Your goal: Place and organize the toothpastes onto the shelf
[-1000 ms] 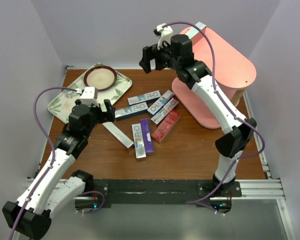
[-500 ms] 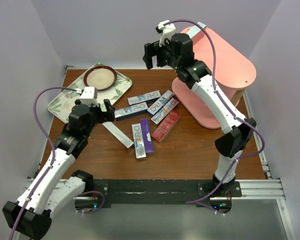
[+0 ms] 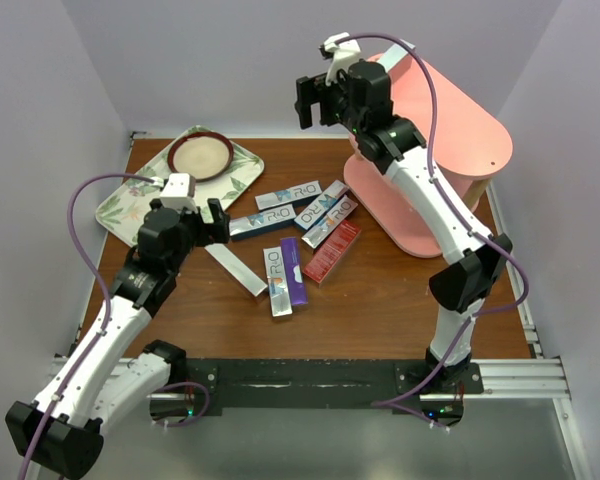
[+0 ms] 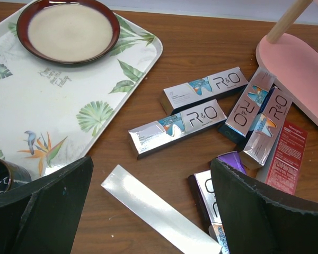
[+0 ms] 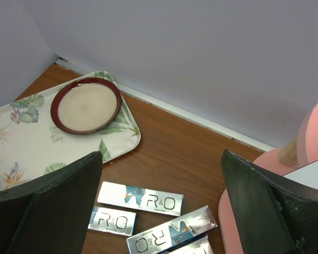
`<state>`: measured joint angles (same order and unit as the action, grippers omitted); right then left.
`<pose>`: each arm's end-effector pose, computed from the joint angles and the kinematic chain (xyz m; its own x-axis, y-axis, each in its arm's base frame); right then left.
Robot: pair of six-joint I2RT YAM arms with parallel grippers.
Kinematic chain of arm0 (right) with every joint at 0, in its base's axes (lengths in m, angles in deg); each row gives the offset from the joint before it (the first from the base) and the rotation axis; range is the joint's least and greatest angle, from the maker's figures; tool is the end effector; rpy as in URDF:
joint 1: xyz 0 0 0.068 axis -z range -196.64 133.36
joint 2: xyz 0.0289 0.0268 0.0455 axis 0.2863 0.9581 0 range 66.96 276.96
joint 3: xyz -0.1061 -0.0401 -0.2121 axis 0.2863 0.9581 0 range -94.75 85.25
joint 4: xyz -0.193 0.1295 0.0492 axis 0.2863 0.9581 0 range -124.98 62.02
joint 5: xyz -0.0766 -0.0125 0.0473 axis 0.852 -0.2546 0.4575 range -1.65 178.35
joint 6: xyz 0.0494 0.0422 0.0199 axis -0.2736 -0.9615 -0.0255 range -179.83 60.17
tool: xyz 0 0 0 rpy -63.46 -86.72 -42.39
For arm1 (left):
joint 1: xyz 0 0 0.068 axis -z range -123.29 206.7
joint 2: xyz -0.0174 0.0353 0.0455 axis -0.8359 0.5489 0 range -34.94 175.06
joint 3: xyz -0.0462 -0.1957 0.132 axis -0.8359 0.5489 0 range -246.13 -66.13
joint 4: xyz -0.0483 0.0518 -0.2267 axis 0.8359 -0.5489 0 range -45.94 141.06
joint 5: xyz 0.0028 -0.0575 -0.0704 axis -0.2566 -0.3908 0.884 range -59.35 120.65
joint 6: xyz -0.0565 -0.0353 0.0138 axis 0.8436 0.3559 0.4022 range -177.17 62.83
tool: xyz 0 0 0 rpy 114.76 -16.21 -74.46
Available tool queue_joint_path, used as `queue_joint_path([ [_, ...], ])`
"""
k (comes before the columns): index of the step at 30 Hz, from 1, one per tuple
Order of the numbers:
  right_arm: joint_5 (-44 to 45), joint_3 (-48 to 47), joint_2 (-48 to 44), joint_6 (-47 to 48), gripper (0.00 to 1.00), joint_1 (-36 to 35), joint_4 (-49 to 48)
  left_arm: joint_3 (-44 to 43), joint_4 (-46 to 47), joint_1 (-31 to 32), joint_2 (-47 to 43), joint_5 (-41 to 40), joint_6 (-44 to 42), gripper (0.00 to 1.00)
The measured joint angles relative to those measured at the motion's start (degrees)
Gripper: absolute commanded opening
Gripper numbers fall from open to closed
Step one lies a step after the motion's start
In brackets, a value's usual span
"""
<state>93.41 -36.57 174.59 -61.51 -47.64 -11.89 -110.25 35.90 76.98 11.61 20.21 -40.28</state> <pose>0.3578 0.2095 0.4252 -0.1455 -0.0534 -0.9879 -0.4345 0.9006 0.0153 0.1956 -0.0617 0.2928 -0.3232 -0.1851 -0.9281 0.0887 0.9705 -0.2244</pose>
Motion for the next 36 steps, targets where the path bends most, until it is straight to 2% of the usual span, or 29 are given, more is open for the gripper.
queue_joint_path([
  [8, -0.76, -2.51, 1.38, 0.31, 0.99, 0.44, 0.37, 0.00, -0.35, 0.00, 0.61, -0.20, 0.00, 0.98],
  [13, -7.98, -2.67, 0.81, 0.42, 0.99, 0.61, 1.81, 0.00, -1.01, 0.00, 1.97, -2.08, 0.87, 1.00],
  [16, -13.14, 0.28, -2.36, 0.44, 0.99, 0.26, 3.04, 0.00, -3.08, 0.00, 3.87, -4.37, 2.78, 1.00],
  [24, -19.54, 14.05, -15.28, 2.99, 0.99, -3.80, 4.42, -0.02, -9.70, -0.02, 6.93, -10.45, 9.79, 1.00],
  [29, -19.52, 27.50, -21.38, 4.20, 0.99, -6.73, 3.72, 0.02, -11.10, 0.00, 8.02, -10.51, 14.19, 1.00],
  [36, -18.08, 46.95, -24.48, 3.63, 0.99, -7.72, 2.03, 1.64, -12.04, 1.95, 16.37, -9.90, 20.31, 1.00],
])
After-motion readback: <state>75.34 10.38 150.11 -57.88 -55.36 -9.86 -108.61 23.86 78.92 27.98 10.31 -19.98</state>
